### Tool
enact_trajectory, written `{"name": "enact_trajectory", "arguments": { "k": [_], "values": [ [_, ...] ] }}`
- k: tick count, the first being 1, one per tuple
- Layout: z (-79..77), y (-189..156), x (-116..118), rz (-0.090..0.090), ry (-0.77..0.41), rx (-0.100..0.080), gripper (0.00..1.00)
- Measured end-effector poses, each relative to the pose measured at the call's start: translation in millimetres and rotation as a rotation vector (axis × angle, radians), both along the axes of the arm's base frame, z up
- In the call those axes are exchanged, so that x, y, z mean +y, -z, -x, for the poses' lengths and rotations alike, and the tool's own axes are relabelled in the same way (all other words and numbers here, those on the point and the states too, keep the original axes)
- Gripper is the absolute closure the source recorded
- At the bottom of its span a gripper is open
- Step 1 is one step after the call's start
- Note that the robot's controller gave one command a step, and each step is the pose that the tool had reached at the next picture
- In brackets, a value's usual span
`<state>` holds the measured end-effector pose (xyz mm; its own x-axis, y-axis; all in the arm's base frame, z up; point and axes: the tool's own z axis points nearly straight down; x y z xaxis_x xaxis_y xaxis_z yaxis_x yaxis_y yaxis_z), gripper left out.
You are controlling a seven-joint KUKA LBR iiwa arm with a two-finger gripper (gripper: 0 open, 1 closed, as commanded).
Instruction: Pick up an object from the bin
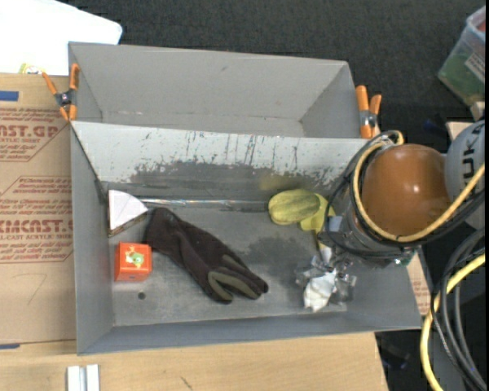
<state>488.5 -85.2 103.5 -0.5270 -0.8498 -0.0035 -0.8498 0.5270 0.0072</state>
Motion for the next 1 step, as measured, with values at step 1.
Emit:
{"name": "enact_trajectory", "arguments": {
  "k": [1],
  "values": [
    [-1.0,-17.9,-0.2,0.001,0.000,-0.004,1.00]
  ]
}}
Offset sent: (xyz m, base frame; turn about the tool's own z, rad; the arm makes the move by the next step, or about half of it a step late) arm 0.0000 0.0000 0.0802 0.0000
